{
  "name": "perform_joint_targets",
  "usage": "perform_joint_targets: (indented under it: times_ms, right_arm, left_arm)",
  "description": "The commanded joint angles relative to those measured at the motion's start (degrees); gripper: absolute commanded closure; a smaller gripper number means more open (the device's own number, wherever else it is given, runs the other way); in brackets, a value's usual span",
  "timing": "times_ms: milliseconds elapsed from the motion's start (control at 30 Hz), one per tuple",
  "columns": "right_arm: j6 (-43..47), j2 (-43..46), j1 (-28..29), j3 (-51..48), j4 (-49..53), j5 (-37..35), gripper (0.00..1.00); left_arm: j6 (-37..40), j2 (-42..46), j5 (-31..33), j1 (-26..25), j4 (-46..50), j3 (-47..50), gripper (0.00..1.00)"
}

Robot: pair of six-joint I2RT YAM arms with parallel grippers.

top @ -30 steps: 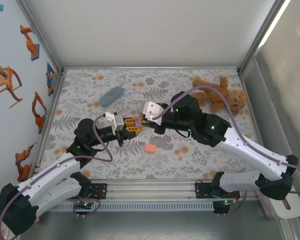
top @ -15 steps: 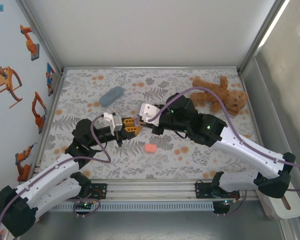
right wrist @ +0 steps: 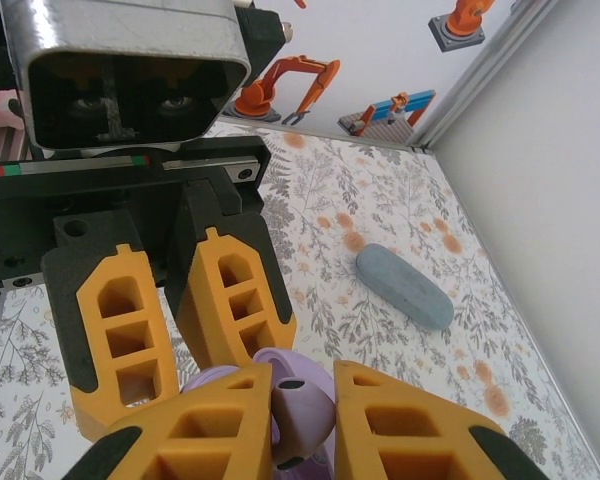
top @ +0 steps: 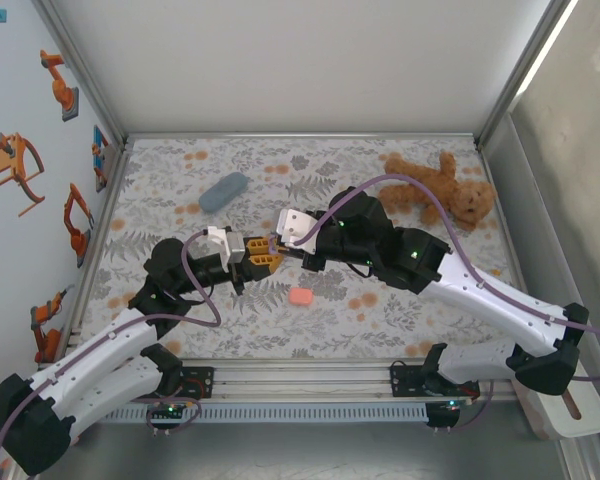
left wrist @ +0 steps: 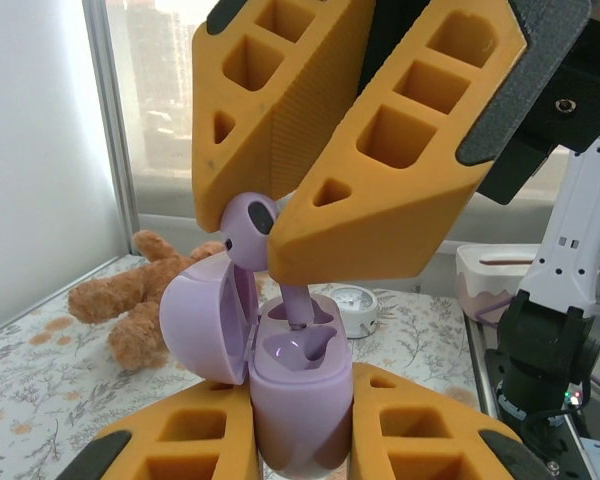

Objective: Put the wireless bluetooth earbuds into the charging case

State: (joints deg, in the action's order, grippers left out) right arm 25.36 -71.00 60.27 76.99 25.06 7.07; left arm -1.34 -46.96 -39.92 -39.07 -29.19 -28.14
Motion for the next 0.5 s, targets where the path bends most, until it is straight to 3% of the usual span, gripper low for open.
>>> perform_joint_targets:
  times_ms: [0, 467]
  right_arm:
    - [0.39, -0.75, 0.76, 1.5, 2.05, 1.53, 0.82]
    - [0.3, -0.7, 1.05, 1.21, 2.38, 0.2, 0.82]
  left_arm:
    - [-0.31, 1.23, -0.8, -0.39, -2.54, -1.58, 0.99]
    - [-0.41, 1.0, -0.51, -0.37, -2.89, -1.6, 0.99]
